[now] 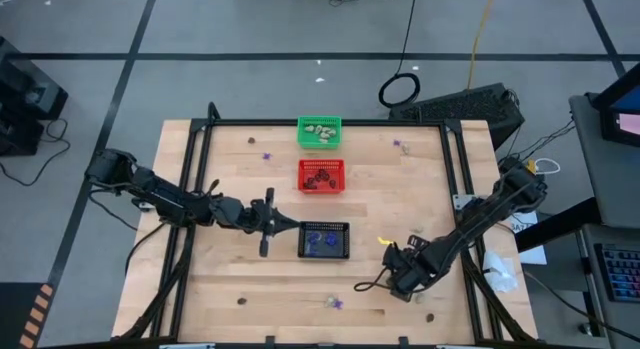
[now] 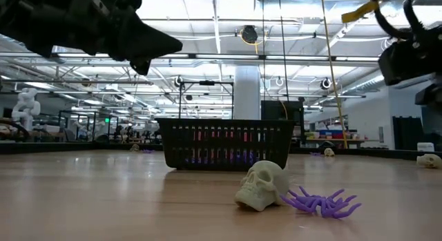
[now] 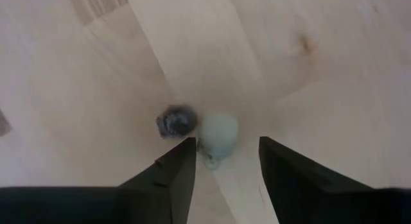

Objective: Sort Halloween decoration
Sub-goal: Put the white skull toy into the green basket

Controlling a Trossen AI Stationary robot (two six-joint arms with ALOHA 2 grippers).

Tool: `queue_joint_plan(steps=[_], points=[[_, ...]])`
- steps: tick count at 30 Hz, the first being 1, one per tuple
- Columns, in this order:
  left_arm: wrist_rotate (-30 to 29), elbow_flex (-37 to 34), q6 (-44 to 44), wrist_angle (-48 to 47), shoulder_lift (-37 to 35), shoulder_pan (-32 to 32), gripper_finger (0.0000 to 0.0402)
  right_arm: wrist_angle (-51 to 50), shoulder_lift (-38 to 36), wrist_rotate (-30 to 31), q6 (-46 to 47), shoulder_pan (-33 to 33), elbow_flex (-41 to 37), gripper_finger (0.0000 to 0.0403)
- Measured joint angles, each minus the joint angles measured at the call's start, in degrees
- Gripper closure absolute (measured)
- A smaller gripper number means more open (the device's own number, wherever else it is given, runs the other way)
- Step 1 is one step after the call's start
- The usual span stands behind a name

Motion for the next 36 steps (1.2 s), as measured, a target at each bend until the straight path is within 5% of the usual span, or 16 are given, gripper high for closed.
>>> queue_joint_plan(steps=[9,18,28,36], points=[[-0.20,-0.28,0.00,-0.06,0.02,0.00,0.0393,1.18,2.08,-0.11,-5.26,-1.93,0.06,0.0265],[-0.23,-0.90,-1.08,-0.07,0.02,0.00,0.0393,1.09,1.98,-0.21,-9.84,-2.87,0.08,0.0353],[-2.20,-6.84,-3.00,8.91,0.04,0.00,0.0393,0.59,-3.33,1.71,-13.27,-4.68,-0.12,0.0350],[-2.85,-9.66,-3.04,13.84,0.04,0.00,0.0393,0.93,-8.87,6.45,-24.18,-17.46,-0.09,0.0351]])
